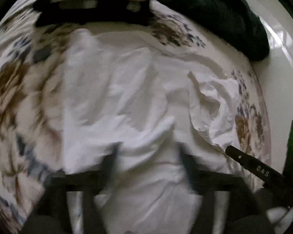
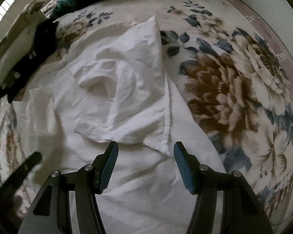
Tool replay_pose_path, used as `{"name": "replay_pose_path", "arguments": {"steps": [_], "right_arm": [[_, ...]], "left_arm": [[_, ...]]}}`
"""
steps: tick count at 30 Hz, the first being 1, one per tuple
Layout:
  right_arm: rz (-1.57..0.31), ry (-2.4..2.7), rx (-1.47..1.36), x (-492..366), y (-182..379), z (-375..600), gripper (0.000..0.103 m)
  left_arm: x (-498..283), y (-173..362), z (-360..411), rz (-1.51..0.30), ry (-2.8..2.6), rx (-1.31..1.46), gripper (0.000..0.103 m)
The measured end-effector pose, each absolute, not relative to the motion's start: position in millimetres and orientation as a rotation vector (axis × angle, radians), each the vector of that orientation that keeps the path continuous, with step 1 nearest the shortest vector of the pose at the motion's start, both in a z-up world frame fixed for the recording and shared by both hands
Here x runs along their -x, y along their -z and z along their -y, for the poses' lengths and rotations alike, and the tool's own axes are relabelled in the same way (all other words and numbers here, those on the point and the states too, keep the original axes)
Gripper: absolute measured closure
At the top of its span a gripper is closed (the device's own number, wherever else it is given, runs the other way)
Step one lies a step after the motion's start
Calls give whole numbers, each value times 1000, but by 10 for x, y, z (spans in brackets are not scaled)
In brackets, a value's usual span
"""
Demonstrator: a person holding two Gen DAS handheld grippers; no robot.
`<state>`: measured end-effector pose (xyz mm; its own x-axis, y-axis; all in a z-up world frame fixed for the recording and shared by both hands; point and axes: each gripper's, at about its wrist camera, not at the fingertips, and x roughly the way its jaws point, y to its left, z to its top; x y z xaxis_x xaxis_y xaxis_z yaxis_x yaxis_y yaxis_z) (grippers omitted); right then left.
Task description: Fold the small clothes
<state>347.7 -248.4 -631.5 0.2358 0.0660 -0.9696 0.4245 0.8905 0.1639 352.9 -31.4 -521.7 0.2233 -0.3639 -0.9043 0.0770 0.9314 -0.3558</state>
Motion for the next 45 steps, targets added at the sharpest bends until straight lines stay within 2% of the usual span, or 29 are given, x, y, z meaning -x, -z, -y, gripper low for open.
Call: {"name": "replay_pose_path", "arguments": {"steps": [1, 5, 13, 18, 22, 26, 27, 29, 34, 38, 45], "right_arm": [[-1318, 230, -458, -3491, 6284, 2460, 42], [-1315, 114, -518, -3608, 6242, 2243, 42], [-1303, -19, -495, -4211, 6388, 1479, 42], [-1486, -17, -247, -4146, 6675, 1213, 42], [-1521, -28, -264, -3952, 6616, 1330, 42], [-1516, 28, -355, -3879, 6219, 1700, 41], [-1512, 42, -366, -3854, 6098, 1814, 39], [-1503, 57, -386, -3806, 5857, 2077, 28], [-1545, 62, -391, -3649, 5490, 2891, 27], [-1609, 26, -367, -3471, 5409, 3653, 27], [-1678, -69, -251, -3365, 5582, 4677, 27]], "left_arm": [[-3505, 5151, 223, -1303, 293, 287, 11], [-3677, 4968, -120, -1253, 175, 300, 11], [-4573, 5455, -170, -1283, 100, 9, 11], [-4726, 5649, -307, -1331, 88, 16, 11], [-4663, 5593, -366, -1322, 81, 31, 11], [-4396, 5078, -310, -1223, 74, 34, 11], [-4331, 4941, -263, -1203, 78, 34, 11], [-4095, 4642, -136, -1162, 91, 38, 2], [-3575, 4269, 420, -1177, 147, 81, 2], [-2875, 4313, 1184, -1288, 195, 102, 2], [-1535, 4923, 2559, -1566, 174, 170, 2]]}}
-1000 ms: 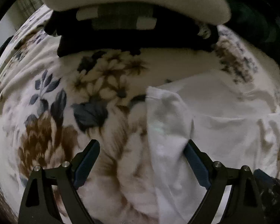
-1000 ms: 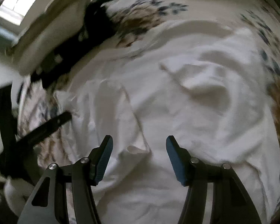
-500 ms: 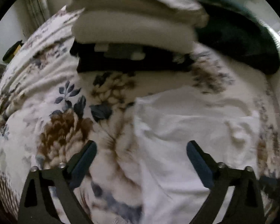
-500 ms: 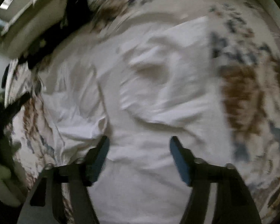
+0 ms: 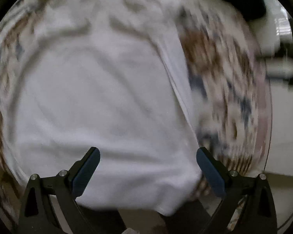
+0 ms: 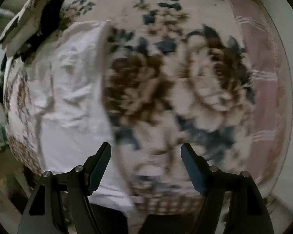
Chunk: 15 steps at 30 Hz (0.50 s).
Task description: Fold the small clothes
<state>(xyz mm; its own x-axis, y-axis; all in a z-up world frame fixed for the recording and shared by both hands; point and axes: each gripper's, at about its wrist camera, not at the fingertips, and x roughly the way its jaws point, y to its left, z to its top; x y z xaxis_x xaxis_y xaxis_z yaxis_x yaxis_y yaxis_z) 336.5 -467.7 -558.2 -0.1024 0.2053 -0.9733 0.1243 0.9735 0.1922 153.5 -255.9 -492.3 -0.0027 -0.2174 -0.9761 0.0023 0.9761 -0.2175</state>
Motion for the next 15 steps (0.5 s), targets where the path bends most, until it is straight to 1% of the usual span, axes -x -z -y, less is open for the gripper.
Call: {"name": "replay_pose_path", "arguments": {"steps": [3, 4, 5, 7, 10, 11, 12, 13, 14, 15], "right_arm": [[-1643, -135, -229, -3483, 5708, 4870, 30], [-1635, -152, -222, -3530, 5774, 4882, 37], [-1631, -170, -220, -3588, 5835, 4856, 48], [-1621, -214, -235, -3728, 5991, 4796, 63], [-1607, -301, -311, -3979, 6181, 4662, 63], [-1603, -318, -338, -4096, 6238, 4610, 63], [-1602, -322, -365, -4194, 6281, 4574, 62], [-1595, -335, -402, -4329, 6325, 4524, 58], [-1582, -349, -434, -4451, 6359, 4483, 53], [-1568, -355, -455, -4552, 6387, 4445, 53]], "left_arm": [[-1152, 5140, 2944, -1630, 172, 172, 2], [-1062, 5205, 3040, -1641, 173, 168, 2], [-967, 5294, 3140, -1650, 162, 149, 2], [-911, 5372, 3230, -1649, 151, 131, 2], [-870, 5481, 3355, -1613, 124, 103, 2], [-871, 5496, 3385, -1589, 114, 93, 6], [-873, 5495, 3397, -1567, 109, 95, 11], [-882, 5471, 3399, -1526, 101, 105, 30], [-882, 5458, 3393, -1504, 93, 102, 60], [-885, 5439, 3388, -1486, 83, 101, 77]]}}
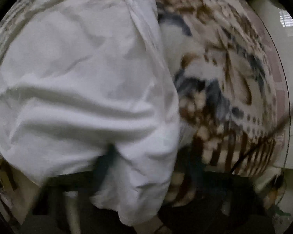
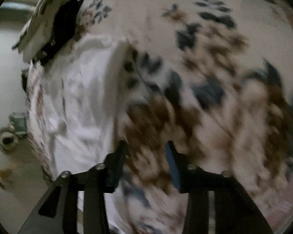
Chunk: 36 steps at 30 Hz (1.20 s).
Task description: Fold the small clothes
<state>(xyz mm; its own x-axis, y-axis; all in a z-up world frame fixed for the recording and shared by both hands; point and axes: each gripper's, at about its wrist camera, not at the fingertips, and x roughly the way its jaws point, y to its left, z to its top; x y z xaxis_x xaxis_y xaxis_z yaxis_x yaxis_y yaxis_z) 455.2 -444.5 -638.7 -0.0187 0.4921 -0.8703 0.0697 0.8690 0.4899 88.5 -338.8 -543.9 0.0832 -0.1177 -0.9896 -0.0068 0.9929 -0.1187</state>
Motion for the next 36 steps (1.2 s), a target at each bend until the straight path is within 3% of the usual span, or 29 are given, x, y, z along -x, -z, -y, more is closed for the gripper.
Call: {"name": "replay_pose_path", "arguments": {"steps": [1, 2, 7, 10, 18, 26, 36], "right_arm": [[-1559, -361, -475, -4683, 6434, 4391, 53], [-1556, -369, -497, -4787, 6484, 4349, 53], [-1590, -366, -603, -5222, 6830, 4113, 54], [-1575, -374, -571, -5318, 6822, 3932, 96], [-1505, -422, -483, -5401, 6166, 3489, 98], [-1474, -443, -337, -5544, 5572, 2528, 98], [-1514, -366, -34, -5672, 5979, 438, 98]], "left_arm": [[-898, 5413, 3360, -1472, 69, 105, 93], [-896, 5368, 3287, -1446, 61, 144, 98], [-834, 5169, 3045, -1381, 33, 233, 101], [-783, 5010, 2838, -1357, 11, 286, 101], [-764, 4617, 2158, -1319, -60, 421, 101], [-741, 4412, 991, -1261, -174, 570, 101], [-799, 4956, -277, -1301, -223, 718, 101]]}}
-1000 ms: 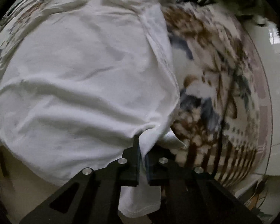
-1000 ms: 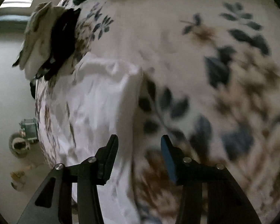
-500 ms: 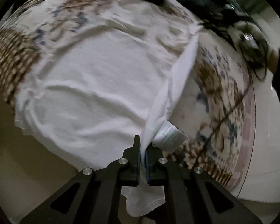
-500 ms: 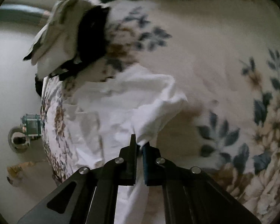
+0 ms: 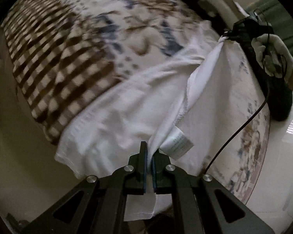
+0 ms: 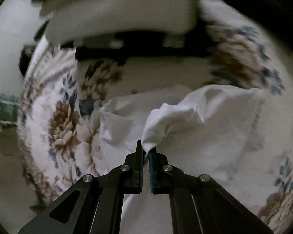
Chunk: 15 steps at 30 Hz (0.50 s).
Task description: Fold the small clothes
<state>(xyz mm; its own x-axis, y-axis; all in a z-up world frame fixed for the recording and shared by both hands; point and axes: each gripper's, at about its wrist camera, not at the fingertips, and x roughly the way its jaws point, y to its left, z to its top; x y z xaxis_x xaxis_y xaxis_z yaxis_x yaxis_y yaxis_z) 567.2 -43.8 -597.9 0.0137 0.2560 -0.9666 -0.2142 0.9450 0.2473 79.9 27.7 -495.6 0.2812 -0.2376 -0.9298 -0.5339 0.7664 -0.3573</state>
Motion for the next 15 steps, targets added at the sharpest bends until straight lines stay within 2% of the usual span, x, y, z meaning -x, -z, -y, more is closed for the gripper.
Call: {"name": "replay_pose_path", "arguments": {"steps": [4, 7, 9, 10, 11, 13, 15], "right_arm": [[-1520, -324, 65, -5634, 6205, 2, 98], [-1568, -276, 127, -5634, 6375, -116, 98], [-1586, -279, 118, -5619, 6364, -110, 89], [-1605, -300, 77, -5579, 6302, -58, 79], [-1607, -324, 33, -5522, 6219, 1, 65], [-1575, -356, -15, -5297, 5966, 189, 54], [-1552, -377, -10, -4975, 5766, 377, 54]], "left_arm": [[-778, 5195, -594, -1324, -227, 773, 101], [-755, 5402, -756, -1376, -199, 819, 96], [-683, 5454, -884, -1384, -179, 889, 88], [-640, 5458, -980, -1392, -195, 910, 75], [-574, 5444, -1090, -1389, -218, 918, 65], [-467, 5404, -1281, -1378, -252, 927, 60], [-391, 5333, -1405, -1367, -260, 923, 59]]}}
